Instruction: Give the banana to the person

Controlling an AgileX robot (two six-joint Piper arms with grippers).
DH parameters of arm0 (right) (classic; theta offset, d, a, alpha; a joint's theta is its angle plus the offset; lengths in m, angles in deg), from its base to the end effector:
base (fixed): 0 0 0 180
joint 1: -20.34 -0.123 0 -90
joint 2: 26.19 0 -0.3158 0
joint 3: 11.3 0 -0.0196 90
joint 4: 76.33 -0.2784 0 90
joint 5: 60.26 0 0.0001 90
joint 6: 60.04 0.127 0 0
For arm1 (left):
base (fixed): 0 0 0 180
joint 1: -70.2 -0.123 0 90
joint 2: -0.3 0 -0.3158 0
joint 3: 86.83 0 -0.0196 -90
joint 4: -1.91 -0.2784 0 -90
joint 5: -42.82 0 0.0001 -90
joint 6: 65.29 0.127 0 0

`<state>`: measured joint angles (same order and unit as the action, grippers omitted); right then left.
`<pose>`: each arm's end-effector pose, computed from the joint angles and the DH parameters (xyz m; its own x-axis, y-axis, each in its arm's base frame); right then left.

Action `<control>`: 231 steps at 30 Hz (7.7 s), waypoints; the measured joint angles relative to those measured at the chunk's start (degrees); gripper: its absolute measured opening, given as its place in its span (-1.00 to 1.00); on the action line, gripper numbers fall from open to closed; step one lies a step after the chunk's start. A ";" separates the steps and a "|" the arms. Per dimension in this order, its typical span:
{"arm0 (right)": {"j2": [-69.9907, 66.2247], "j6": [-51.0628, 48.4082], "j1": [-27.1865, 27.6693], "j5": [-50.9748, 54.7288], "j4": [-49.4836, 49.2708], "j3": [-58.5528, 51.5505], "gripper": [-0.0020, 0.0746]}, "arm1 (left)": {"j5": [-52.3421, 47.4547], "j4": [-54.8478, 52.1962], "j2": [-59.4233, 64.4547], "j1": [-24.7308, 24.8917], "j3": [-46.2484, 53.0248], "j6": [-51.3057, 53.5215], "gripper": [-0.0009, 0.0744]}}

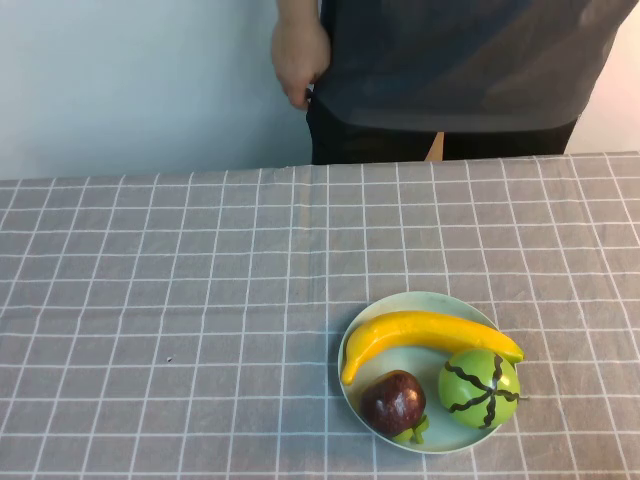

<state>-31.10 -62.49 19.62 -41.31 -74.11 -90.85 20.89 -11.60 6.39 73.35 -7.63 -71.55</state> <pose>0.0841 -0.0005 0.1669 -0.2309 -0.0822 -0.9695 -0.0187 0.9966 -0.0801 0.0835 0.0065 0.1625 -0.2878 0.1254 -0.9494 0.0029 0.9915 0.1301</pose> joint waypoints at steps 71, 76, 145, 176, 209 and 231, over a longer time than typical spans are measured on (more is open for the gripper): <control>-40.66 -6.07 0.00 37.63 -22.12 41.59 -0.95 | 0.00 0.00 0.00 0.00 0.00 0.00 -0.99; -54.35 -11.03 -0.94 43.53 -19.20 55.86 -0.95 | 0.00 0.00 0.00 0.00 0.00 0.00 -0.99; -115.52 -52.89 -31.86 23.18 -4.29 81.41 0.36 | 0.00 0.00 0.00 0.00 0.00 0.00 -0.99; -101.61 -41.06 -31.66 26.53 -3.62 81.41 -0.97 | 0.00 0.00 0.00 0.00 0.00 0.00 -0.99; -84.32 -21.08 -48.81 46.48 17.73 97.86 -0.97 | 0.00 0.00 0.00 0.00 0.00 0.00 -0.99; -104.87 -24.90 -51.91 53.87 24.52 114.05 -0.95 | 0.00 0.00 0.00 0.00 0.00 0.00 -0.99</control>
<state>-135.98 -87.39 -32.28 12.56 -49.60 23.20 20.89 -11.60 6.39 73.35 -7.63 -71.55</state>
